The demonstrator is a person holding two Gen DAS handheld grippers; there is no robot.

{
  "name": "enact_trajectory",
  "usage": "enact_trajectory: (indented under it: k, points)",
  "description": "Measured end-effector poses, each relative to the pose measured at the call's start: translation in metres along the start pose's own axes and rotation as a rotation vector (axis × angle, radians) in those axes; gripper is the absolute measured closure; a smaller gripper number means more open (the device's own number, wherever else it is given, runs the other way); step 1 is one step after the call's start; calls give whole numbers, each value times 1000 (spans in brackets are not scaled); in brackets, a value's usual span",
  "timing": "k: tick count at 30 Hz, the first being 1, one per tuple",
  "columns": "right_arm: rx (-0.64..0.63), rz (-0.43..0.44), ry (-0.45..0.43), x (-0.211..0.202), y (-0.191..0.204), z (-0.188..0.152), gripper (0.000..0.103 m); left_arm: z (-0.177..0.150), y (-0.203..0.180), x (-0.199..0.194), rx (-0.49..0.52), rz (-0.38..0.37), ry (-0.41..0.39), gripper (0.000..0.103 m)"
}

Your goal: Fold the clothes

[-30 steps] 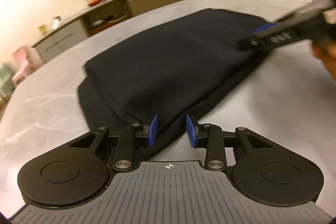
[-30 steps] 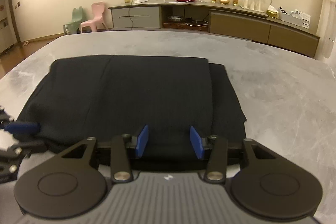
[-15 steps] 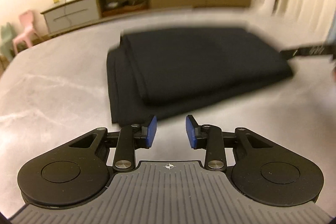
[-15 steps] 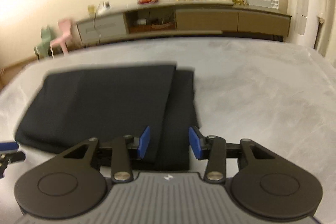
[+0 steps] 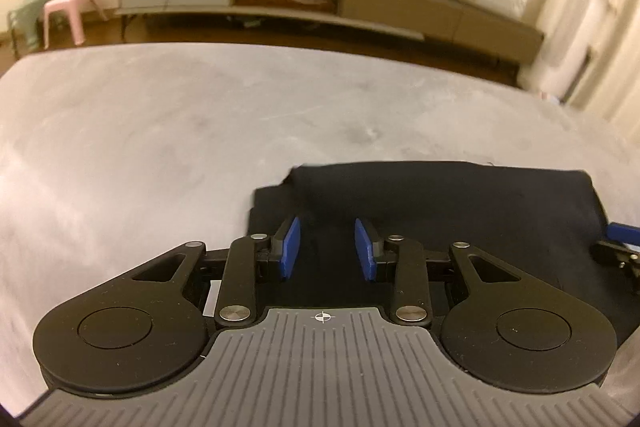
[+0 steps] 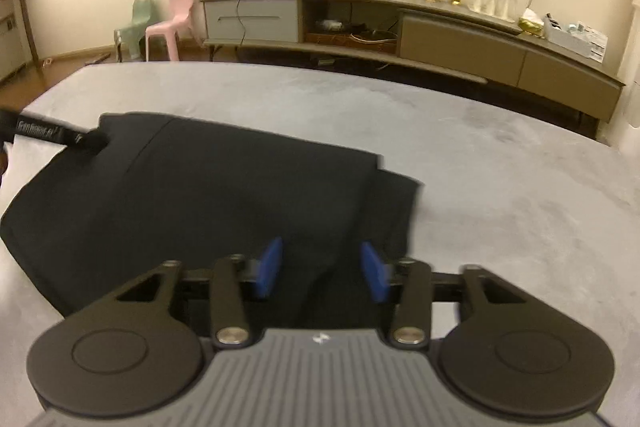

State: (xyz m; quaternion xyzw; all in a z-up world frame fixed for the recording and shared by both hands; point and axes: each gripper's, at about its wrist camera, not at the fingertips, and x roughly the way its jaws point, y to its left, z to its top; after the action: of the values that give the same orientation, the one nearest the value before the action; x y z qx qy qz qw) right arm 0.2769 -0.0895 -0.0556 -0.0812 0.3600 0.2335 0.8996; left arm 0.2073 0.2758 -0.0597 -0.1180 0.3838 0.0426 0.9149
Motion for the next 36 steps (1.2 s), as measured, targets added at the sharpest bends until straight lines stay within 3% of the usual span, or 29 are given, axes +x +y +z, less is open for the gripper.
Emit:
enact_trajectory:
  k: [2,6,7,9,12,15,19,20,30,36]
  points:
    - [29,-52,6,-12,-7,4,56,-9,5,-21,-40,-5,-47,80]
    - [52,15,-7,-41,8,1,56,-42,2,-80,-88,-51,-117,72]
    - [57,33,-4,-47,14,-1,54,-50,-2,-92,-86,-36,-120,68]
    - [78,15,27,-58,30,-13,40,-65,-16,-112,-56,-1,-116,49]
    - [116,4,53,-73,52,-30,27,-89,-44,-135,48,37,-110,36]
    - [105,15,45,-90,70,-45,21,-107,-73,-154,107,42,-111,29]
    - [99,-37,23,-113,79,-58,17,-120,-92,-171,93,-1,-85,19]
    - [99,-42,16,-117,80,-60,17,-121,-95,-174,88,-12,-79,12]
    - [88,-68,-52,-142,95,-71,10,-131,-125,-178,103,-18,-52,10]
    - [119,-57,-33,-132,83,-72,10,-135,-137,-176,108,-33,-29,10]
